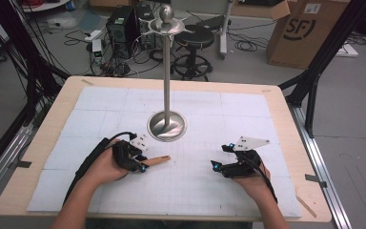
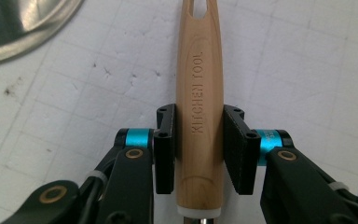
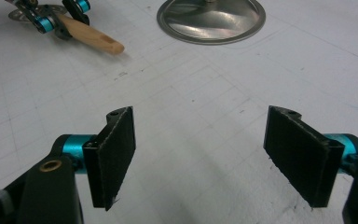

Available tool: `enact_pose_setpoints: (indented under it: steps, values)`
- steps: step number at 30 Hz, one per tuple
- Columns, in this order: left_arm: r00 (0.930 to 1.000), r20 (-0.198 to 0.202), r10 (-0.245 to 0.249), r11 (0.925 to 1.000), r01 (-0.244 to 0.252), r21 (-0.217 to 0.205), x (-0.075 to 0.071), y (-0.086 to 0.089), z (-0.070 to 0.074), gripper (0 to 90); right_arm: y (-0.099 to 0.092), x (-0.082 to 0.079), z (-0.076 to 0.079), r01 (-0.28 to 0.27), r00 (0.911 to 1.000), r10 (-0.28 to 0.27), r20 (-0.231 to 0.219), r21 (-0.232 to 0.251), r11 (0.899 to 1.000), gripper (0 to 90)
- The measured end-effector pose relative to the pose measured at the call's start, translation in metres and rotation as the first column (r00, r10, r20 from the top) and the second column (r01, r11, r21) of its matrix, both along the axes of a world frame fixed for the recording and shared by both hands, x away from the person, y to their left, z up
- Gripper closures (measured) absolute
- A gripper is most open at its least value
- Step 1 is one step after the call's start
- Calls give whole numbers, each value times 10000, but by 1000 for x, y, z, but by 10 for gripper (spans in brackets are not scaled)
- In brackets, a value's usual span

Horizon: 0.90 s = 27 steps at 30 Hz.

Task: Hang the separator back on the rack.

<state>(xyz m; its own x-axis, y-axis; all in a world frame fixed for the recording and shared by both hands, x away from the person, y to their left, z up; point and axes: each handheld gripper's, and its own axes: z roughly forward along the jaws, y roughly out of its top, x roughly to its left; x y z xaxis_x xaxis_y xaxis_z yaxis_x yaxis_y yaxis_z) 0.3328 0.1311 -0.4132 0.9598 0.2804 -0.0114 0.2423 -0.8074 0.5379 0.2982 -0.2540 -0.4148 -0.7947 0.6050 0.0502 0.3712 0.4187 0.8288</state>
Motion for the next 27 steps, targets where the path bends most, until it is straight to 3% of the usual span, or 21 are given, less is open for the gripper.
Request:
enact_pose_setpoints:
  steps: [4, 8, 11, 18, 27]
  values:
    - [9994, 355, 36, 9991, -21, -421, -2, 5, 8, 696, 0, 0, 0, 0, 10000, 0, 11, 5, 10000, 240]
    - [9997, 236, 75, 9969, -56, -786, -2, 10, 12, 702, 0, -1, 0, 22, 10000, -22, -27, 7, 10000, 240]
    - [9999, 133, 10, 9983, -3, -590, -2, 8, 10, 701, 0, 0, 0, 3, 10000, -3, 18, 9, 10000, 240]
    - [9999, 17, -142, 9994, 141, 323, -3, -6, -4, 695, 0, -1, 0, 17, 10000, -17, 26, -16, 10000, 241]
    - [9986, -483, -201, 9997, 206, 104, -2, -6, -6, 661, 0, 0, 0, -13, 10000, 13, 41, -32, 10000, 241]
